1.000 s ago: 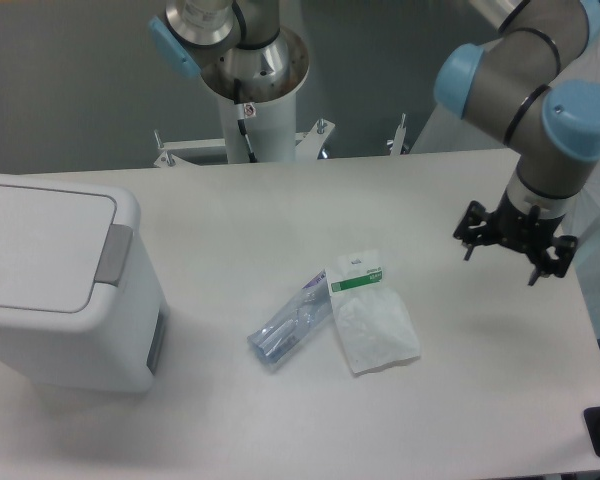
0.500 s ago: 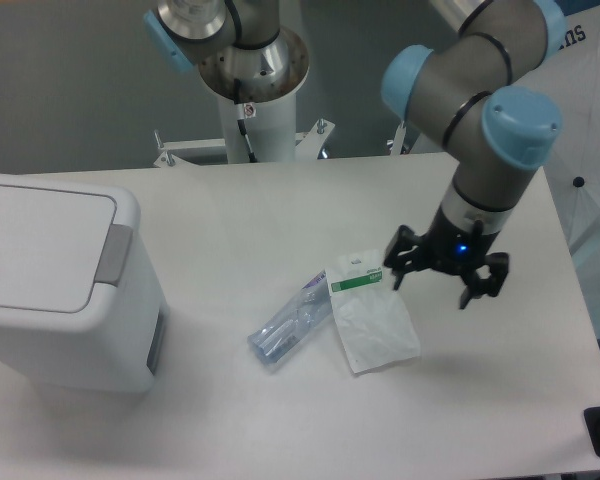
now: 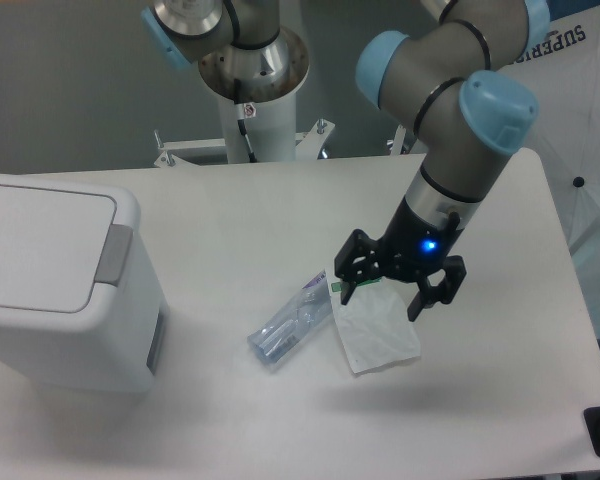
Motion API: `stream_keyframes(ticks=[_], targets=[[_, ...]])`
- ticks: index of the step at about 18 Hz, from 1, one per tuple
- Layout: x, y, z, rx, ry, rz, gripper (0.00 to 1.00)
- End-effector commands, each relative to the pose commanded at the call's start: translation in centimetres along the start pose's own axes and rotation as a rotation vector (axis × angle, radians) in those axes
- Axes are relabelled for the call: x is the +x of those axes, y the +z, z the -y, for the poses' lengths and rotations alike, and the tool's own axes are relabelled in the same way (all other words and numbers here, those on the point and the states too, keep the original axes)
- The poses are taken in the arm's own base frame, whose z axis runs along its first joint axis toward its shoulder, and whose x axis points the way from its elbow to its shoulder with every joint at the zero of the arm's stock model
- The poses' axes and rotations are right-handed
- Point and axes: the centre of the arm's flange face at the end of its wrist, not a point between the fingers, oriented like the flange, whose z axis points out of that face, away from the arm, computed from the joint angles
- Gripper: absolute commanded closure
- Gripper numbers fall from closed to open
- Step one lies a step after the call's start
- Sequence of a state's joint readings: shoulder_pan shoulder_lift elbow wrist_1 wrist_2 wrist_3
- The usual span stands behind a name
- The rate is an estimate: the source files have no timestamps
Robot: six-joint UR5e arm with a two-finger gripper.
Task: Open the trash can
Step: 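Swing the gripper over to the white trash can's lid edge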
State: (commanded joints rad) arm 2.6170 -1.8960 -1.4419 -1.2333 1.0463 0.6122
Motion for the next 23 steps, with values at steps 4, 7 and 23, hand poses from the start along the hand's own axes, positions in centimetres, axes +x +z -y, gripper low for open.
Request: stream_keyframes(ticks=[4, 7, 23], targets=[[2.0, -1.4, 0.6, 0.04, -0.007, -0.023, 0.0], [3.6, -1.7, 1.0, 0.045, -0.022, -0.024, 0.0], [21.3, -2.6, 2.2, 0.05, -0.014, -0.074, 0.0]])
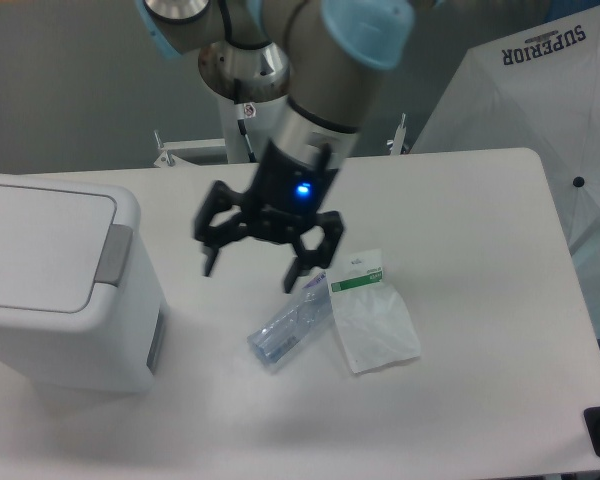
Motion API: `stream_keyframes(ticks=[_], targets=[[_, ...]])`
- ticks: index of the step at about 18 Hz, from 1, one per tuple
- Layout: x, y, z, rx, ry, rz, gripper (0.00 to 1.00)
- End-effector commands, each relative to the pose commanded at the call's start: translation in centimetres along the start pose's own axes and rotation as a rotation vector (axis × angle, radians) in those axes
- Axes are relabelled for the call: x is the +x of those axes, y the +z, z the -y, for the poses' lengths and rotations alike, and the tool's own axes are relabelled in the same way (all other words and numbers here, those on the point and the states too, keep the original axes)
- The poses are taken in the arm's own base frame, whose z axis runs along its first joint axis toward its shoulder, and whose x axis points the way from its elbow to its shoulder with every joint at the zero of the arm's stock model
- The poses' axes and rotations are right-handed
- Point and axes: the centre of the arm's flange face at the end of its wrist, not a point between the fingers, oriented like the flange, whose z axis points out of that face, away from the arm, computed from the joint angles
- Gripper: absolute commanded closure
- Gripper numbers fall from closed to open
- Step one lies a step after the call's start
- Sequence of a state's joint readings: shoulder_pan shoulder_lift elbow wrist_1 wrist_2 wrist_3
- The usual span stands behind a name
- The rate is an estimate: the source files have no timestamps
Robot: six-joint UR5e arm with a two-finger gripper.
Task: Open the trash can
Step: 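Swing the gripper over to the white trash can's lid edge, then hook the gripper under the lid edge and lift the lid open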
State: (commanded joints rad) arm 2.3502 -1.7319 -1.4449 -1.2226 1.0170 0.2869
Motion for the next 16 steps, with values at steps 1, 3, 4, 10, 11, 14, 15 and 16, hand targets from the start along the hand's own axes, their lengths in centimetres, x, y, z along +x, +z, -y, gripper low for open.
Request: stream_keyframes(ticks=[1, 3, 4, 10, 11, 14, 15, 16], targets=[[0.5, 0.1, -0.2, -0.005, 0.004, -0.001, 0.0], [0.9, 0.0, -0.7, -0.008, 0.006, 0.0, 0.0], [0.8, 0.3, -0.9, -0.013, 0.003, -0.001, 0.0], [1.8, 1.9, -0.8, -0.011, 0.028, -0.013, 0.0], [1.6, 2.2, -0.8, -0.017, 0.026, -0.013, 0.0], [1.4, 2.9, -0.8, -0.024, 0.029, -0.014, 0.0], [1.4, 3.1, -0.9, -0.028, 0.028, -0.016, 0.0], [1.5, 3.5, -1.2, -0.035, 0.028, -0.018, 0.0]])
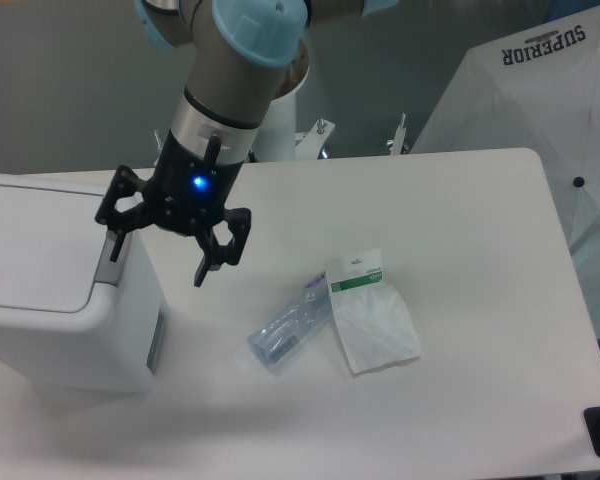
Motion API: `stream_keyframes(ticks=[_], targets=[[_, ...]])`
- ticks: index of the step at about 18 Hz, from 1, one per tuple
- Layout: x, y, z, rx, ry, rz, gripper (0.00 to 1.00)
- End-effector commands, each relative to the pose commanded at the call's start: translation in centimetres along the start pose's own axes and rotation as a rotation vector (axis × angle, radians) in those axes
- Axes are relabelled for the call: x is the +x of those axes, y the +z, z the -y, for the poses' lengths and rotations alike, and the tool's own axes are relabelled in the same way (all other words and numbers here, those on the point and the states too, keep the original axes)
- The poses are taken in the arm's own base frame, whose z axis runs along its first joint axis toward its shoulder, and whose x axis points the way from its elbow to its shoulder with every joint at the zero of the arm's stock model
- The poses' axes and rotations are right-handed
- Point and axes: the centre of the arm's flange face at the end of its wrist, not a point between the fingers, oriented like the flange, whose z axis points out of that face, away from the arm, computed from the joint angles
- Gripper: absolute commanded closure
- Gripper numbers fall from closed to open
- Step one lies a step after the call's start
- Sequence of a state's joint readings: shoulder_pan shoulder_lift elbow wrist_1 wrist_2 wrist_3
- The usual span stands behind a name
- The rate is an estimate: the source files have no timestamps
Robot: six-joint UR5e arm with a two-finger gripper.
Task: Open the trash can
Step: 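Hook the gripper under the lid edge and lift the lid open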
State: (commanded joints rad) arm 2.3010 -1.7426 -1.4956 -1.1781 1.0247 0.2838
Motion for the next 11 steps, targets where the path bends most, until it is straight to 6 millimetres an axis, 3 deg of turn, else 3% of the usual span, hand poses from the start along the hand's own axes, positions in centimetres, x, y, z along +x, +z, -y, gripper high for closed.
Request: stream_keyframes(ticks=[11], targets=[[0.19, 1.19, -1.06, -0.037, 0.006, 0.029, 0.0]])
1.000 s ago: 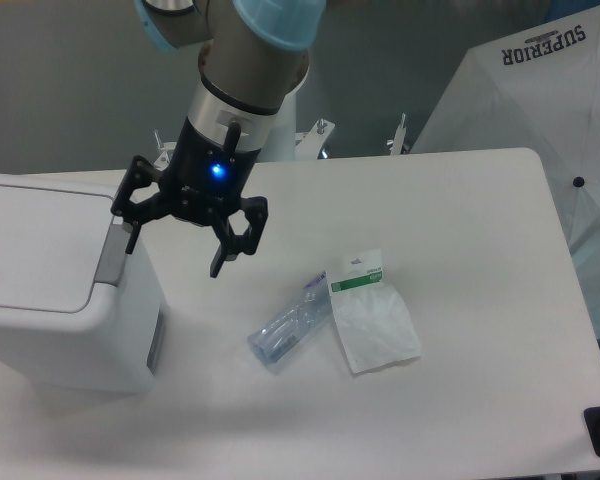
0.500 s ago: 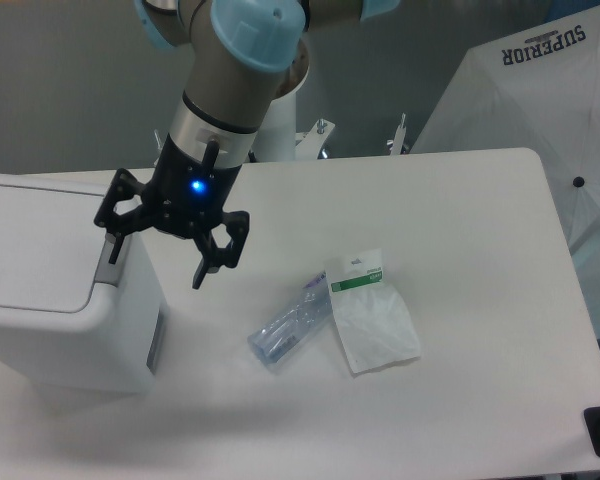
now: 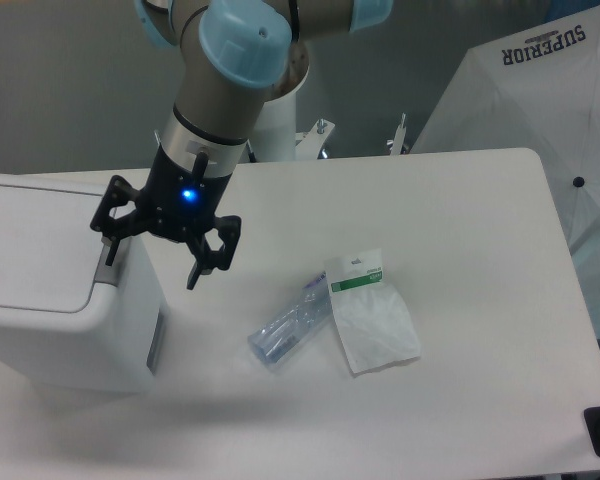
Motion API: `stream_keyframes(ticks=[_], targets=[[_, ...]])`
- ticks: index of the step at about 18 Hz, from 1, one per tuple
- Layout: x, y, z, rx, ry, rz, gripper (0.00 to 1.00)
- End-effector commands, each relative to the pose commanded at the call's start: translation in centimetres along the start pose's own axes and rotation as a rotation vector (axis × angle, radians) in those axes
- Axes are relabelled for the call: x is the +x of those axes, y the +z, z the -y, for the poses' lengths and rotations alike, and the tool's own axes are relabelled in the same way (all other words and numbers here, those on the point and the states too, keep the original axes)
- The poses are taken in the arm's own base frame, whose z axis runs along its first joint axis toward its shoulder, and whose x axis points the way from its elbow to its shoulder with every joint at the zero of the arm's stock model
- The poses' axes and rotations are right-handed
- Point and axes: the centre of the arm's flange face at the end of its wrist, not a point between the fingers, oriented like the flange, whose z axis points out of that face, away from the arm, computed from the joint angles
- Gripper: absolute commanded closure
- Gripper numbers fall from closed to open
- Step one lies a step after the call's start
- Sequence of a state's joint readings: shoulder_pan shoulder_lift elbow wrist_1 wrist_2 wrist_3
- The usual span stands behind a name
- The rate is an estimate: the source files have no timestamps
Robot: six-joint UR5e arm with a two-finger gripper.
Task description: Open the trash can
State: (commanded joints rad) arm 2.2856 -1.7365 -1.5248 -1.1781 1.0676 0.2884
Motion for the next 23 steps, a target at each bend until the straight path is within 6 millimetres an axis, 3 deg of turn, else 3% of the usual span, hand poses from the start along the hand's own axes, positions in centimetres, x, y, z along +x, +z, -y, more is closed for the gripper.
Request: stream_keyframes(ticks=[16, 21, 23], targets=[[-0.3, 0.3, -0.2, -0.017, 0.002, 0.03, 0.0], [-0.4, -4.0, 1.9, 0.077, 0.034, 0.071, 0.0], [-4.3, -6.6, 1.9, 0.113, -0.002, 0.115, 0.0]])
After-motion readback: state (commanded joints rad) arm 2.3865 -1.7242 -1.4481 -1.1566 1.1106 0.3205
